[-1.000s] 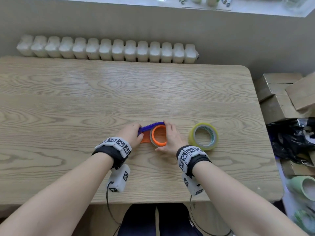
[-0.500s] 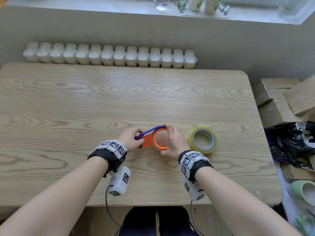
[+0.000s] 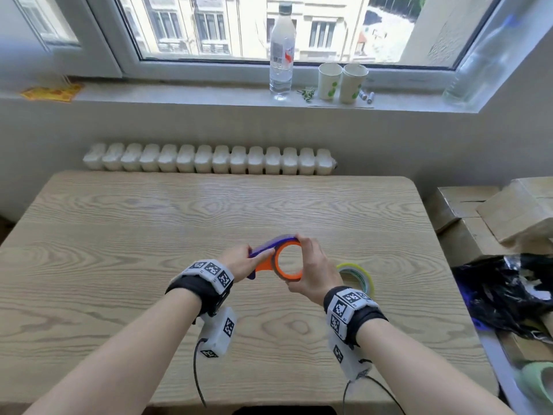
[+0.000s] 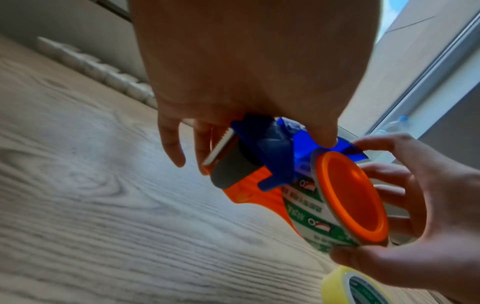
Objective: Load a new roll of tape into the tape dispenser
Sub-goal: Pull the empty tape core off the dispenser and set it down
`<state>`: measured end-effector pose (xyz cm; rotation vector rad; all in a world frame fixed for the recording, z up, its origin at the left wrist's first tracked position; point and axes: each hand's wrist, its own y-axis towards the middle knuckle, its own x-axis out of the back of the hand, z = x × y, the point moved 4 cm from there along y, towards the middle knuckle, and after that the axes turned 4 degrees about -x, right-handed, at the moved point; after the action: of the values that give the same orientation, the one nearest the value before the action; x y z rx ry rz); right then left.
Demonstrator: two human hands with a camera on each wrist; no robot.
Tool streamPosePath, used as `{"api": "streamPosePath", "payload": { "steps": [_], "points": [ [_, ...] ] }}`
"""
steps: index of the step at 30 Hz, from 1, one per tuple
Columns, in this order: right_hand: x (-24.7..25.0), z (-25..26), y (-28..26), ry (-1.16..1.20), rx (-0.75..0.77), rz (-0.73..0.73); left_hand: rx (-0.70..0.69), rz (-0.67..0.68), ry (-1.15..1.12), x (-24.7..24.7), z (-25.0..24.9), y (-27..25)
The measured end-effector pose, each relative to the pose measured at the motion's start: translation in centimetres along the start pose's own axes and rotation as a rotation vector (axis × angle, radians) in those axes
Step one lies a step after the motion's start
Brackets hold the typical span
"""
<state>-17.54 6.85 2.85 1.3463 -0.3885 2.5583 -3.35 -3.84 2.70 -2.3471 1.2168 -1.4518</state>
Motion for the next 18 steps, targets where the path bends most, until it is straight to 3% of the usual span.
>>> {"api": "streamPosePath", "payload": {
  "steps": [7, 18],
  "points": [
    [1.9, 0.3, 0.7, 0.120, -0.030, -0.103, -0.036, -0.106, -0.019, 1.5, -0.6, 0.0],
    [2.3, 0.6, 1.0, 0.098, 0.009, -0.170, -0.094, -0.190, -0.149, 2.4, -0.8, 0.0]
  ]
}}
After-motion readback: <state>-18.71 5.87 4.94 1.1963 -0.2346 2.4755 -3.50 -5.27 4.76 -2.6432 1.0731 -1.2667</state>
